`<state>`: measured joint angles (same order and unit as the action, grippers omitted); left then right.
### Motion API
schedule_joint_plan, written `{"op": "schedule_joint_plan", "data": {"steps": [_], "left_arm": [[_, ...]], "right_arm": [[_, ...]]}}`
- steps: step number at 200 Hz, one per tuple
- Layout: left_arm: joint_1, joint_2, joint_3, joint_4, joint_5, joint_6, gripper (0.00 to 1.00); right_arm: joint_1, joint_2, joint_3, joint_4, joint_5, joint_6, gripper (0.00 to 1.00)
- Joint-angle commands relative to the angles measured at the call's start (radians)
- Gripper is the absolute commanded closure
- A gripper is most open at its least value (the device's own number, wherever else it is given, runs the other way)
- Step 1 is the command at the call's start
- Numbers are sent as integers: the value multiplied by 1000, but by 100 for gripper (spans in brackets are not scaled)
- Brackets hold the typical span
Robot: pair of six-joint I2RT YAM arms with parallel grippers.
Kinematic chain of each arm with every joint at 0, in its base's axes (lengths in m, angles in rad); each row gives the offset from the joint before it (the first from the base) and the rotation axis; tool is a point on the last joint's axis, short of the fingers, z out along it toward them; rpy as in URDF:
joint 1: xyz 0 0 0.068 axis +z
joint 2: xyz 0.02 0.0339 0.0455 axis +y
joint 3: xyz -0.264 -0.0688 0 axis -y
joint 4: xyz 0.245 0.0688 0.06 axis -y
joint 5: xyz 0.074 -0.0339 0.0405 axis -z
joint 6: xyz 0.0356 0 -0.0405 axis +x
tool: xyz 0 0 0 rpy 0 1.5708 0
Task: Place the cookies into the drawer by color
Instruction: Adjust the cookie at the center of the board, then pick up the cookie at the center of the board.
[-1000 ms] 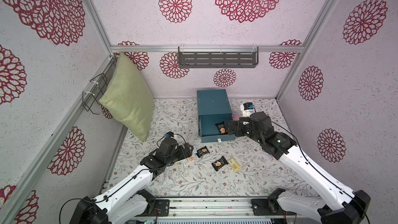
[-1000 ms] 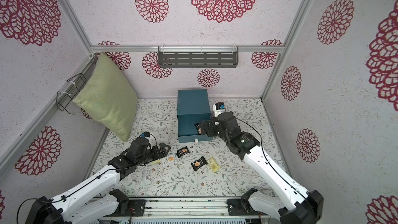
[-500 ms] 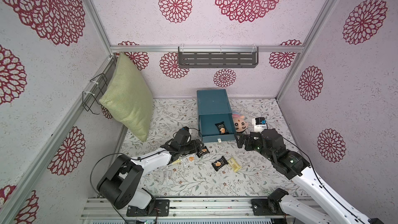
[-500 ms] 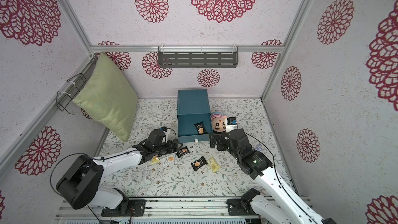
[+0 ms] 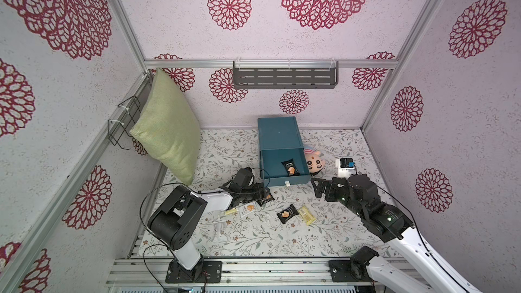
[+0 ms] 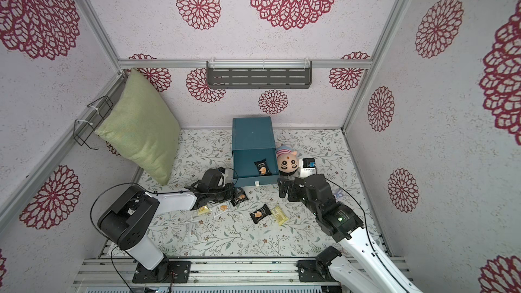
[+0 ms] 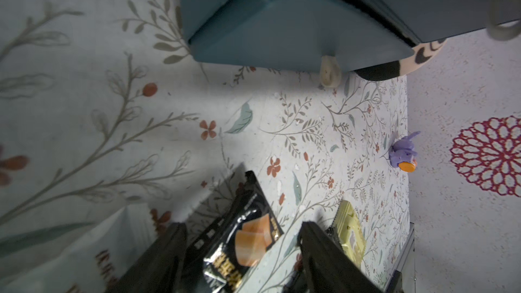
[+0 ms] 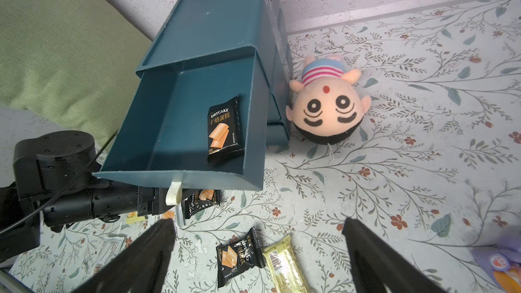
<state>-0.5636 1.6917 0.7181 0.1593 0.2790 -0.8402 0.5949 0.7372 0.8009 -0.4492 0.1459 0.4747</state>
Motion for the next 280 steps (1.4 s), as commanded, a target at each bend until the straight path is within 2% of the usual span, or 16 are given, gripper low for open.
{"op": "schedule_joint_plan", "data": {"steps": [1, 54, 102, 129, 154, 214, 258, 280], "left_arm": [[24, -47, -34, -21, -32, 21, 29], [30, -194, -131, -120, -103, 61, 26], [-40, -288, -79, -211, -160, 158, 12], [-50, -235, -11, -262, -196, 232, 5], [-58, -157, 55, -303, -229, 298, 5], [-109, -37, 106, -265, -207, 383, 6], [-154, 12, 117, -256, -247, 393, 11], [-168, 36, 122, -259, -286, 394, 17]], "right_arm": [[-7, -11, 7, 0, 24, 18, 1], [-10, -11, -7, 11, 20, 22, 1], [-12, -7, -24, 30, 8, 30, 1], [-11, -10, -28, 32, 4, 34, 1], [-13, -13, -29, 27, 1, 35, 1], [-14, -24, -32, 5, 12, 33, 1], [-17, -22, -34, 4, 12, 31, 1], [-18, -17, -36, 10, 6, 30, 1]]}}
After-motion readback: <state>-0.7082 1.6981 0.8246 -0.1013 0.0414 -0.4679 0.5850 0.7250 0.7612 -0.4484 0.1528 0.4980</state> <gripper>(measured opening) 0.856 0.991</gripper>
